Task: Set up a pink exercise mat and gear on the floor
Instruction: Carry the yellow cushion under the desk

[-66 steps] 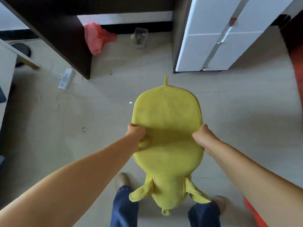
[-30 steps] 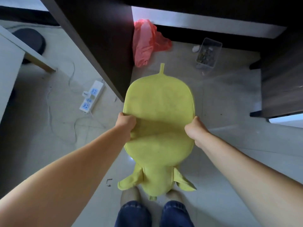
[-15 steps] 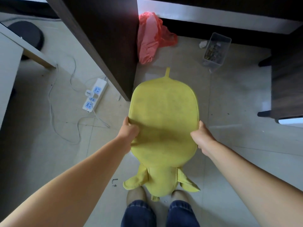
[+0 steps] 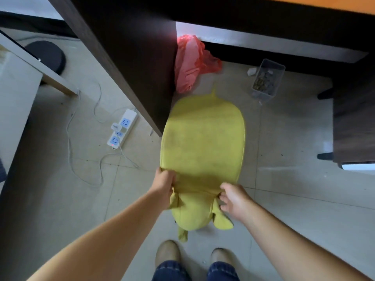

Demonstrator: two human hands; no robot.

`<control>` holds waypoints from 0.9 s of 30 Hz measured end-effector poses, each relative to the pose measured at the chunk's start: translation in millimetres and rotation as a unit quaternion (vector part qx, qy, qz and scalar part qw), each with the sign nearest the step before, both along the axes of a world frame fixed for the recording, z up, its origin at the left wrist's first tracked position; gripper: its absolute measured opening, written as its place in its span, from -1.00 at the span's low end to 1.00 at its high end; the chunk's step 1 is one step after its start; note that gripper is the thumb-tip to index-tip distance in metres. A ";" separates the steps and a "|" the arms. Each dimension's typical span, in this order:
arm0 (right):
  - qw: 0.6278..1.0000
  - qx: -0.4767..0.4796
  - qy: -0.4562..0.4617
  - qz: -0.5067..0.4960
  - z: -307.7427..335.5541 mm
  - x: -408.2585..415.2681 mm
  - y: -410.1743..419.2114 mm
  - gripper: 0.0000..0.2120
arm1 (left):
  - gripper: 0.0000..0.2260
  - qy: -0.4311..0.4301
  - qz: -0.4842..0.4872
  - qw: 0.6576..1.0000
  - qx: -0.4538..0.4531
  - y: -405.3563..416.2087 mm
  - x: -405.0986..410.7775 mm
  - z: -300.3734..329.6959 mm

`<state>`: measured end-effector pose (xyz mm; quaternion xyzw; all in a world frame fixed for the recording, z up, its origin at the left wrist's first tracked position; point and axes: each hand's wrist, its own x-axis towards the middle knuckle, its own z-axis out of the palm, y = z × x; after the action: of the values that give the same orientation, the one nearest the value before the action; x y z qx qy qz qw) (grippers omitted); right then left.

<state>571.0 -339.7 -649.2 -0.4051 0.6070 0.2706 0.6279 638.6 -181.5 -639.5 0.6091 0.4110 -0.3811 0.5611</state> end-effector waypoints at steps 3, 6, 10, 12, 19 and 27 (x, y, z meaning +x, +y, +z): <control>1.000 -0.015 -0.023 -0.008 0.5 42.3 -11.4 -0.86 | -0.78 -0.019 0.015 1.000 -0.014 -7.2 40.2 0.4; 0.997 -0.040 -0.058 -0.028 -4.8 81.2 -26.4 -0.80 | -0.49 -0.031 0.016 0.998 -0.050 -14.9 77.8 -4.8; 0.992 -0.064 -0.102 -0.042 -13.5 117.3 -31.8 -0.76 | -0.59 -0.051 0.011 0.996 -0.073 -23.2 114.0 -5.8; 0.987 -0.060 -0.135 -0.056 -22.6 127.2 -30.4 -0.70 | -0.81 -0.061 0.007 0.996 -0.069 -25.7 122.3 -9.0; 0.982 -0.107 -0.149 0.047 -8.5 110.9 -30.5 -0.46 | -0.57 -0.105 -0.054 0.993 -0.009 -19.6 102.5 11.5; 0.825 -0.250 -0.045 0.504 141.3 32.2 -54.9 -0.42 | -0.59 -0.130 -0.546 0.810 0.169 -49.4 15.2 141.3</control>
<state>603.2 -394.5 -507.9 -0.8099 0.3359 0.3697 0.3074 653.9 -231.0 -498.2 0.8622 -0.0077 -0.4664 0.1973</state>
